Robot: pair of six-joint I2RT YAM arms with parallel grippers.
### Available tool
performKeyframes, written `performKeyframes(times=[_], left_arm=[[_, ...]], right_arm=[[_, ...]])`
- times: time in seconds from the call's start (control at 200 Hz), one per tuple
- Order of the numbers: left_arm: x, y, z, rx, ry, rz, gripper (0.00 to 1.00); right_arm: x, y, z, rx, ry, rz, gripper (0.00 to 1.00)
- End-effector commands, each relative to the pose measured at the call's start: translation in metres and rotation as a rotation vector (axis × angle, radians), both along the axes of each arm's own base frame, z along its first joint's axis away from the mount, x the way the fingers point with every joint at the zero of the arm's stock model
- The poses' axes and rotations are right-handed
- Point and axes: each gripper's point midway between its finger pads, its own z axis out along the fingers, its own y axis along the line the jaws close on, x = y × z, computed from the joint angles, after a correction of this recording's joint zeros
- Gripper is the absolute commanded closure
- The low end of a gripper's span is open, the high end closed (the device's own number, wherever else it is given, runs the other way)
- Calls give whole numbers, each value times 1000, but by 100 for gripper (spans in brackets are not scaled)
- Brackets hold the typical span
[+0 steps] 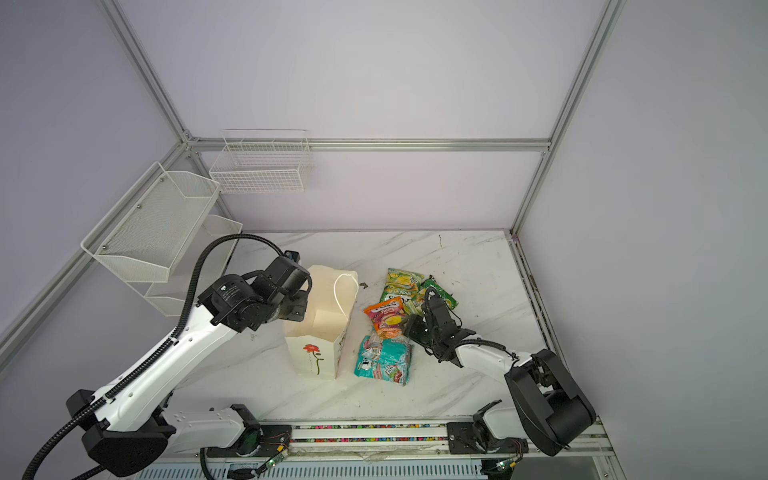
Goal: Place the snacks into the paper bag
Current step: 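Lower the right gripper onto the orange Fox's Fruits packet and grasp it, then lift the orange packet with the right gripper while the left holds the bag open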
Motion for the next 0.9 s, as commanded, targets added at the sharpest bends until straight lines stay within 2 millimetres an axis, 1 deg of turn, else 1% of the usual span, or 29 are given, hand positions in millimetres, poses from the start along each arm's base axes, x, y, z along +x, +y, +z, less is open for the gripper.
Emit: performKeyframes(times=[0.0, 0.07, 0.175, 0.245, 0.275, 0.285, 0.3, 0.425, 0.615, 0.715, 0.805, 0.895], left_arm=[[3, 9, 48, 7, -98, 3, 100], [4, 6, 45, 15, -78, -7, 100], [4, 0, 31, 27, -39, -15, 100], [4, -1, 20, 45, -14, -10, 100], [5, -2, 16, 51, -6, -8, 100], [5, -2, 14, 54, -1, -8, 100], [5, -3, 12, 55, 4, -7, 100], [5, -8, 2, 59, 28, -10, 100], [4, -13, 5, 38, 12, -17, 100], [3, -15, 3, 33, 15, -20, 100], [3, -15, -2, 42, 25, -22, 100], [2, -14, -5, 56, 31, -18, 100]], right_arm=[[4, 1, 5, 28, -23, -21, 62], [4, 1, 4, 34, -23, -23, 70], [3, 2, 6, 43, -34, -14, 80], [3, 4, 9, 50, -42, -1, 93], [3, 5, 10, 52, -46, 5, 97], [3, 5, 10, 52, -48, 7, 99], [3, 5, 11, 53, -50, 8, 100], [2, 6, 15, 55, -63, 17, 100], [2, 5, 27, 66, -96, 19, 100], [1, 4, 35, 73, -117, 20, 100], [0, 4, 46, 89, -145, 27, 100], [-1, 5, 63, 113, -189, 39, 100]])
